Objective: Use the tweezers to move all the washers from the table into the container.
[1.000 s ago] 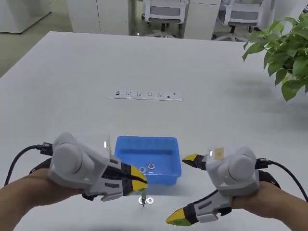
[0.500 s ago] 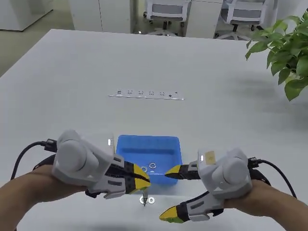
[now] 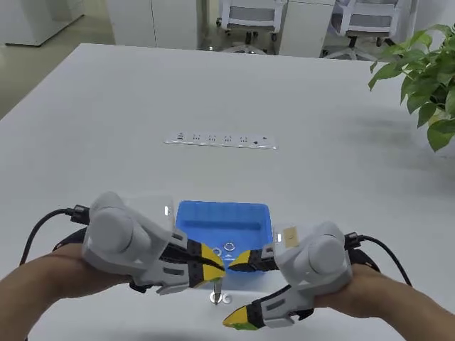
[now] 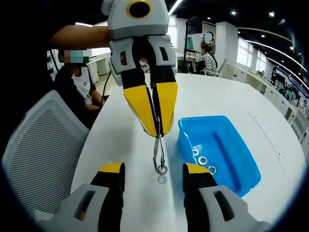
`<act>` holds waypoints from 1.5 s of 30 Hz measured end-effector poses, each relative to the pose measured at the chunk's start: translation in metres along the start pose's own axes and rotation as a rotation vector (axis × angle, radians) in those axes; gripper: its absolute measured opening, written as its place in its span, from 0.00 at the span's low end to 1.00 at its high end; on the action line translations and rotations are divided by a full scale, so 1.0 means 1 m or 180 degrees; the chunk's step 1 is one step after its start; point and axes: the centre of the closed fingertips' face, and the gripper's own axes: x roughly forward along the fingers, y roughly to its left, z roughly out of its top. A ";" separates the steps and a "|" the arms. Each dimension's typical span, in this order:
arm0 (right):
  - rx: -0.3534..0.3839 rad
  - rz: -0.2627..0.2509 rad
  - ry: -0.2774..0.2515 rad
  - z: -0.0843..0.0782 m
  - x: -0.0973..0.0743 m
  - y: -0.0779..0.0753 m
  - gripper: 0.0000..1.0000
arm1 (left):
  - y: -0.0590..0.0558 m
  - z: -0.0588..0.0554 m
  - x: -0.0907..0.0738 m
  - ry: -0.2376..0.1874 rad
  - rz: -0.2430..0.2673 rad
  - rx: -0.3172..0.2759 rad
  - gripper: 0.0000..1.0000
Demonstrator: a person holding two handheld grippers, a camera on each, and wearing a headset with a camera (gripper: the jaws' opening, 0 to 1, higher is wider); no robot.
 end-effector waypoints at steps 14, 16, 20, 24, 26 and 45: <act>-0.0390 0.0105 0.0042 0.011 0.012 -0.007 0.16 | -0.001 0.000 0.000 0.0006 -0.0027 -0.0013 0.06; -0.0405 0.0153 0.0062 0.011 0.014 -0.005 0.13 | 0.001 -0.001 -0.001 0.0007 -0.0008 -0.0008 0.06; -0.0417 0.0175 0.0078 0.010 0.015 -0.003 0.09 | 0.001 -0.001 -0.002 0.0010 0.0000 -0.0028 0.06; -0.0429 0.0185 0.0079 0.010 0.015 -0.002 0.08 | 0.000 -0.001 -0.003 0.0003 -0.0001 -0.0045 0.06; -0.0377 0.0187 0.0072 0.010 0.015 -0.002 0.08 | 0.001 -0.001 -0.003 -0.0001 0.0008 -0.0046 0.06; -0.0311 0.0191 0.0080 0.014 0.011 0.000 0.07 | 0.003 0.000 -0.013 -0.0105 0.0097 -0.0174 0.23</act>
